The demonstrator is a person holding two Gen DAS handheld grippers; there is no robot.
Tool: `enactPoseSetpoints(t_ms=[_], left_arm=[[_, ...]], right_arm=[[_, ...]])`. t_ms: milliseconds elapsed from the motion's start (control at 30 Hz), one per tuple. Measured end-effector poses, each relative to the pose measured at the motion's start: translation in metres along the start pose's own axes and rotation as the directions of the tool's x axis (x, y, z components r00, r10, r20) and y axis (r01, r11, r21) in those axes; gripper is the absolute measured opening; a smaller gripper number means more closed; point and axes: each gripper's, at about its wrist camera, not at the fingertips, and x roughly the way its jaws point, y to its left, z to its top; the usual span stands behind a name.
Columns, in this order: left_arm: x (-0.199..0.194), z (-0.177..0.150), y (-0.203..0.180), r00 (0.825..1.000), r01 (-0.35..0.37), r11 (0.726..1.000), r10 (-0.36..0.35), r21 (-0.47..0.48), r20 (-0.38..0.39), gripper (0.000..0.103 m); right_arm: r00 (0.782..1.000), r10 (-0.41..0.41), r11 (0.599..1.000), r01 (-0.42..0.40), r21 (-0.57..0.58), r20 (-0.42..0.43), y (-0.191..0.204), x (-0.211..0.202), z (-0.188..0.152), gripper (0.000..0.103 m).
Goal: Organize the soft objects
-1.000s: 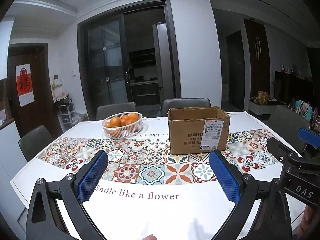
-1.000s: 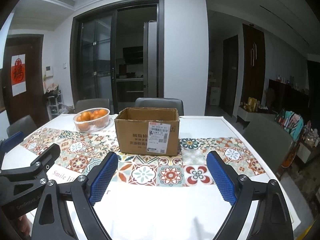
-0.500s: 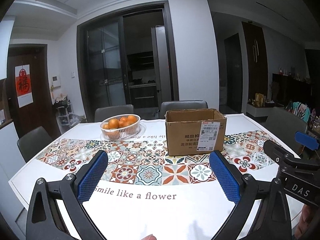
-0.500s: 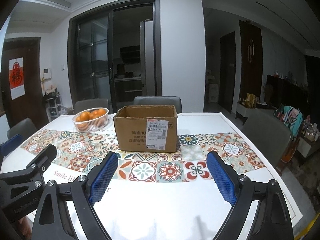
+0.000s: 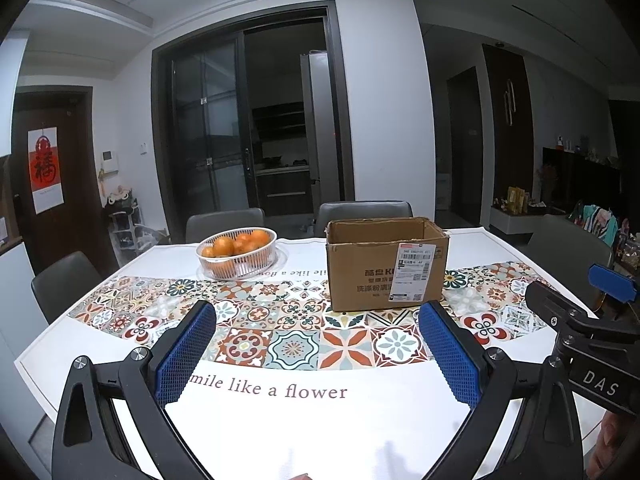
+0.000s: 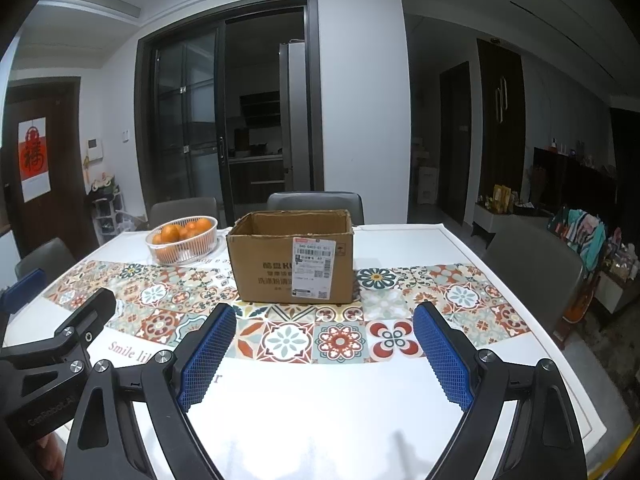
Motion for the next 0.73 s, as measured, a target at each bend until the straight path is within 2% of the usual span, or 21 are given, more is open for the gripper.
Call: enactPoseSetpoints(t_ms=[733], left_arm=[[0.0061, -0.0001, 0.0008, 1.0, 0.006, 1.0, -0.006, -0.001, -0.017, 0.103]], right_arm=[[1.0, -0.002, 1.0, 0.002, 0.009, -0.016, -0.0017, 0.0014, -0.0057, 0.092]])
